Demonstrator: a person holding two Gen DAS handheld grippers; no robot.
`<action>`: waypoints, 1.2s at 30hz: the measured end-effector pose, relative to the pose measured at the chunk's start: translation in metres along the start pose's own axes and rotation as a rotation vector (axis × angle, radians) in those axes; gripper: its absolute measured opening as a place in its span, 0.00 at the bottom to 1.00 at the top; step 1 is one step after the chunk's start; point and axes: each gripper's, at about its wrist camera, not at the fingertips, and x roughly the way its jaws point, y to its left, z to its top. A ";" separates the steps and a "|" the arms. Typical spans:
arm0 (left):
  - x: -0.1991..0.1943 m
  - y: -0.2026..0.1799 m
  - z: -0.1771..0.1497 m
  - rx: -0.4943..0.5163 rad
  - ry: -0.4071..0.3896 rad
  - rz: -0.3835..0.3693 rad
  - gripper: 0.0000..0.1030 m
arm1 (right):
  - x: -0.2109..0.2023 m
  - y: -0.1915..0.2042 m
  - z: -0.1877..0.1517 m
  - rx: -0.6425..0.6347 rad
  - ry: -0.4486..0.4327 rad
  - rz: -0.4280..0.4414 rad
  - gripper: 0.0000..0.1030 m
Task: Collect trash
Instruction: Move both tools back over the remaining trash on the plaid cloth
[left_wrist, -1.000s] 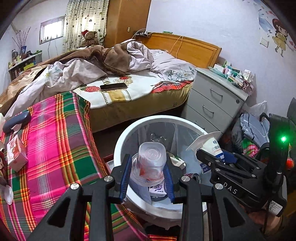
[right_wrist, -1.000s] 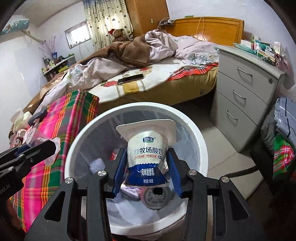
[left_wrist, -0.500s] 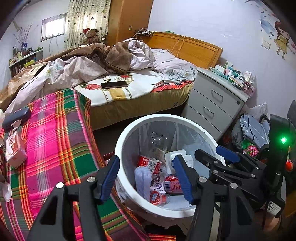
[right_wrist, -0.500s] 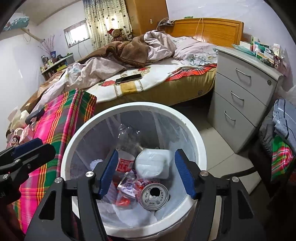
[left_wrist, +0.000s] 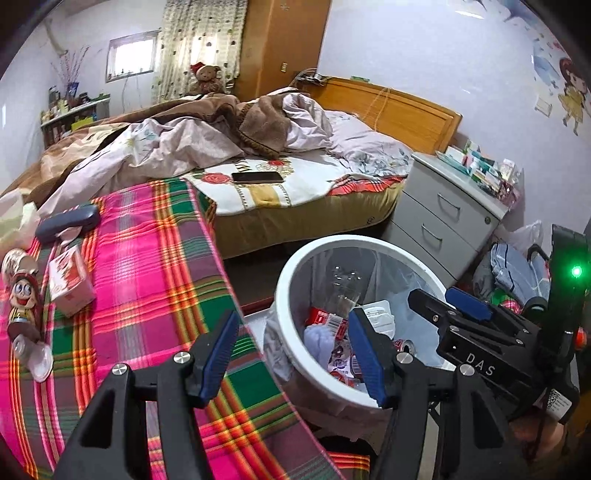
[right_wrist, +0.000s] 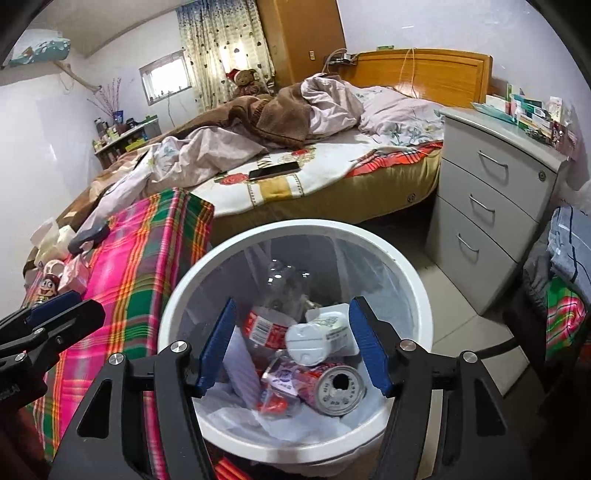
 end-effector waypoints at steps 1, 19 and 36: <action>-0.003 0.003 -0.001 -0.004 -0.007 0.009 0.61 | -0.001 0.003 0.000 -0.004 -0.003 0.005 0.63; -0.056 0.070 -0.024 -0.114 -0.074 0.109 0.62 | -0.010 0.066 -0.003 -0.102 -0.034 0.109 0.63; -0.094 0.147 -0.045 -0.244 -0.106 0.230 0.62 | -0.001 0.138 -0.006 -0.210 -0.022 0.219 0.63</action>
